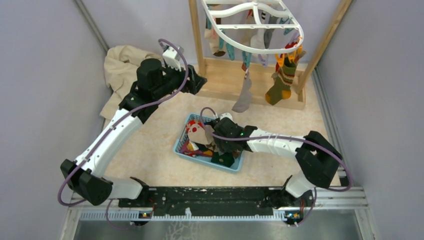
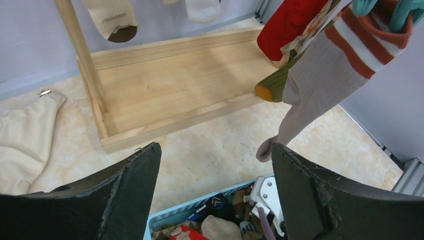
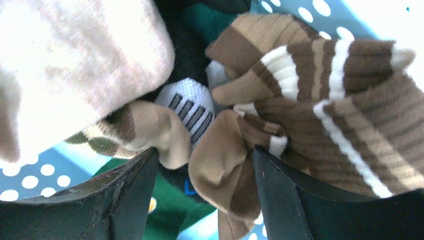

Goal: Remove the socks clipped to the hanger
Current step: Adjust the sock in the bin.

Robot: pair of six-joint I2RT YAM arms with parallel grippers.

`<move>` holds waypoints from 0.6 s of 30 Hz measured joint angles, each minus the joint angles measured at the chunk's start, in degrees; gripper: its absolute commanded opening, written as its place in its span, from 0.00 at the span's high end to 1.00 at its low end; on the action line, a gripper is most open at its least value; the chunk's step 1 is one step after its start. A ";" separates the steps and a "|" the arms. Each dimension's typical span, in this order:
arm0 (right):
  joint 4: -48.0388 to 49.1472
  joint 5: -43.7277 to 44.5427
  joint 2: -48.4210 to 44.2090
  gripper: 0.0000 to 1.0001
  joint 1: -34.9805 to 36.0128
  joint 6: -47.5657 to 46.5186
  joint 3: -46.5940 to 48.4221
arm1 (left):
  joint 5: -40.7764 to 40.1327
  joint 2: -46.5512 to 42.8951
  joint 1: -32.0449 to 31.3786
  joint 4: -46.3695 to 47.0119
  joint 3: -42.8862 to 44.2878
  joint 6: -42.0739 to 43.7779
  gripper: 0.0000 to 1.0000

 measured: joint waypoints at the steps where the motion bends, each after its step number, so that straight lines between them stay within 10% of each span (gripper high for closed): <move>1: -1.44 0.13 -0.52 0.30 0.52 -0.44 0.46 | -0.02 -0.02 0.00 0.13 -0.20 -0.07 0.14; 18: -3.30 0.11 -2.19 0.49 7.02 -4.98 15.54 | -1.14 -0.63 0.00 -1.03 -1.27 -0.04 0.15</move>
